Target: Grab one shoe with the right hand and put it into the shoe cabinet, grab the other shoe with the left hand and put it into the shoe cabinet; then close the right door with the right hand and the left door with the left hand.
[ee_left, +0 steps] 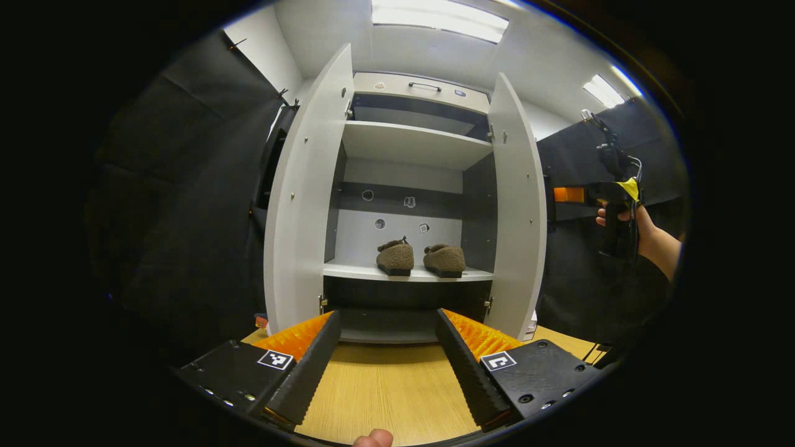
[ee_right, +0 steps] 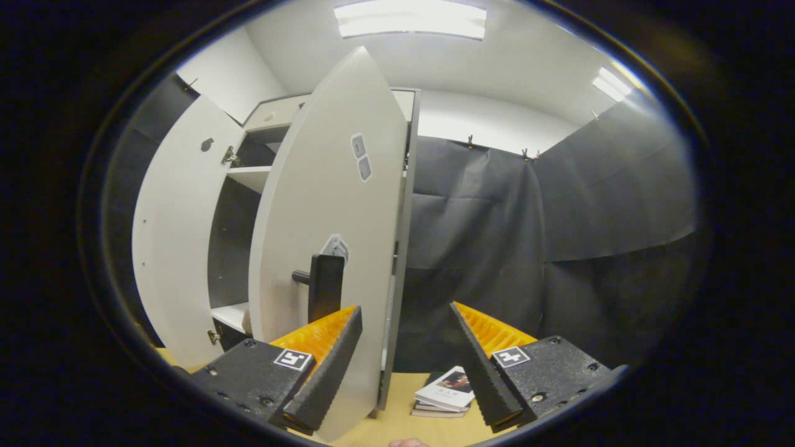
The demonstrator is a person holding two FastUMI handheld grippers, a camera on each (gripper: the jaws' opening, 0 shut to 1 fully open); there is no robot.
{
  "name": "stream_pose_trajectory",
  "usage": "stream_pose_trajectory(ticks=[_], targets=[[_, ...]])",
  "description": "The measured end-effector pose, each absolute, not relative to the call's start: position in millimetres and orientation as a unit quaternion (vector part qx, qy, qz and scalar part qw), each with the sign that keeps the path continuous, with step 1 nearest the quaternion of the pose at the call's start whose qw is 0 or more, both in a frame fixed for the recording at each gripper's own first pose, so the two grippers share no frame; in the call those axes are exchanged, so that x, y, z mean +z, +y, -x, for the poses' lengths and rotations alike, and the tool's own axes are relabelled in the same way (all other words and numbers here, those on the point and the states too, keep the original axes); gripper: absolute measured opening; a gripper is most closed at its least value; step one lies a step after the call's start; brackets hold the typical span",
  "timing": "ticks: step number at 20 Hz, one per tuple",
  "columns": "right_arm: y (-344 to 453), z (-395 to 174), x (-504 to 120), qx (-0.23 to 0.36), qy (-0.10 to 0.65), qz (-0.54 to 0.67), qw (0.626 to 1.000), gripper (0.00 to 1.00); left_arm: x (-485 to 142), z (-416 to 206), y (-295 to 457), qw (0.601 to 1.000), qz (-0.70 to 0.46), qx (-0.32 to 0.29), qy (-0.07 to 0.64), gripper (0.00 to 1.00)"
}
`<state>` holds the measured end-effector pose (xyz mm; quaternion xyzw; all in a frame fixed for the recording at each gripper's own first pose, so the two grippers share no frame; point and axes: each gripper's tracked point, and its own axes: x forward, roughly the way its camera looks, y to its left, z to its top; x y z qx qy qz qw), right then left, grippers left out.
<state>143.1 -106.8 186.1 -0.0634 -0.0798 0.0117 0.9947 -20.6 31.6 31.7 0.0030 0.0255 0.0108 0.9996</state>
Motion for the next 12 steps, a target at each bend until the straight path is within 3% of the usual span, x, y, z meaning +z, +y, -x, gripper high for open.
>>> stream_pose_trajectory(ticks=[2, 3, 4, 5, 8, 9, 12], targets=[[-91, -149, 186, 0.023, -0.083, 0.071, 0.994, 0.87, 32, 21, 36, 1.0, -0.003, 0.015, 0.026, 0.94], [-82, -153, 186, 0.031, -0.083, 0.073, 0.993, 0.91, 32, 22, 37, 0.999, -0.005, 0.018, 0.026, 0.94], [-74, -156, 185, 0.04, -0.084, 0.072, 0.993, 0.87, 32, 23, 39, 0.999, -0.007, 0.021, 0.025, 0.94], [-64, -161, 184, 0.051, -0.083, 0.068, 0.993, 0.91, 33, 24, 41, 0.999, -0.009, 0.023, 0.025, 0.94], [-30, -181, 179, 0.082, -0.08, 0.063, 0.991, 0.88, 30, 25, 47, 0.999, -0.004, 0.03, 0.029, 0.94], [-22, -188, 176, 0.086, -0.078, 0.064, 0.991, 0.93, 30, 26, 48, 0.999, 0.0, 0.033, 0.03, 0.94], [-5, -202, 175, 0.083, -0.077, 0.066, 0.991, 0.93, 29, 28, 51, 0.999, 0.006, 0.037, 0.036, 0.94]])
